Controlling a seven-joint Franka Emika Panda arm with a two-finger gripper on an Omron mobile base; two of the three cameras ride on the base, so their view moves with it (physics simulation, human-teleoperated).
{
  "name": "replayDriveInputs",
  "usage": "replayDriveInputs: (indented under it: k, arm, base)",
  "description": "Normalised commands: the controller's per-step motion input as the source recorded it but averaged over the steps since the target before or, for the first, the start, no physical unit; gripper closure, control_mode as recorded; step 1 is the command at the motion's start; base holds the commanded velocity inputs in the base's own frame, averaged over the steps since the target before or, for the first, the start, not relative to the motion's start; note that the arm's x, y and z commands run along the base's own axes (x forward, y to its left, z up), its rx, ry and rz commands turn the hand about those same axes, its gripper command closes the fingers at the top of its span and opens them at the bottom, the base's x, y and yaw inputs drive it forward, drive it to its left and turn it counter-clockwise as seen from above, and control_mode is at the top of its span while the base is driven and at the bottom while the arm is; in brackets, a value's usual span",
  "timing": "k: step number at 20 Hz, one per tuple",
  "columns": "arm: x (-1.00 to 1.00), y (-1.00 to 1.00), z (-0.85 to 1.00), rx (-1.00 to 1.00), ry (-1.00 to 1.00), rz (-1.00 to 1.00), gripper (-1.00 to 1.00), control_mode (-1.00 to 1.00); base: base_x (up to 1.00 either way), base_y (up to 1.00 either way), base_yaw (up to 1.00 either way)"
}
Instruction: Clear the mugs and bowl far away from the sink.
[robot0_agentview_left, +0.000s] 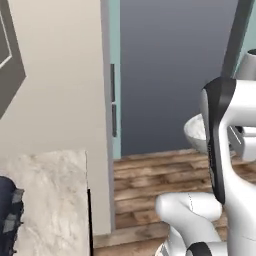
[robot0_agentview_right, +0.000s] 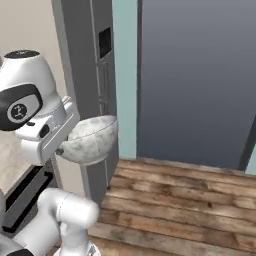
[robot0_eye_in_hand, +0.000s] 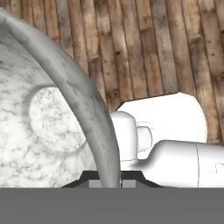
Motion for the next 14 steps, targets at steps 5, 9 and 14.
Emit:
replayDriveInputs:
  k: [5,9,14]
  arm:
    - [0.00,0.00,0.00,0.00,0.00,0.00,1.00,1.00]
    - [0.00,0.00,0.00,0.00,0.00,0.00,1.00,1.00]
    - [0.00,0.00,0.00,0.00,0.00,0.00,1.00,1.00]
  base:
    - [0.00,0.00,-1.00]
    - [0.00,0.00,-1.00]
    - [0.00,0.00,-1.00]
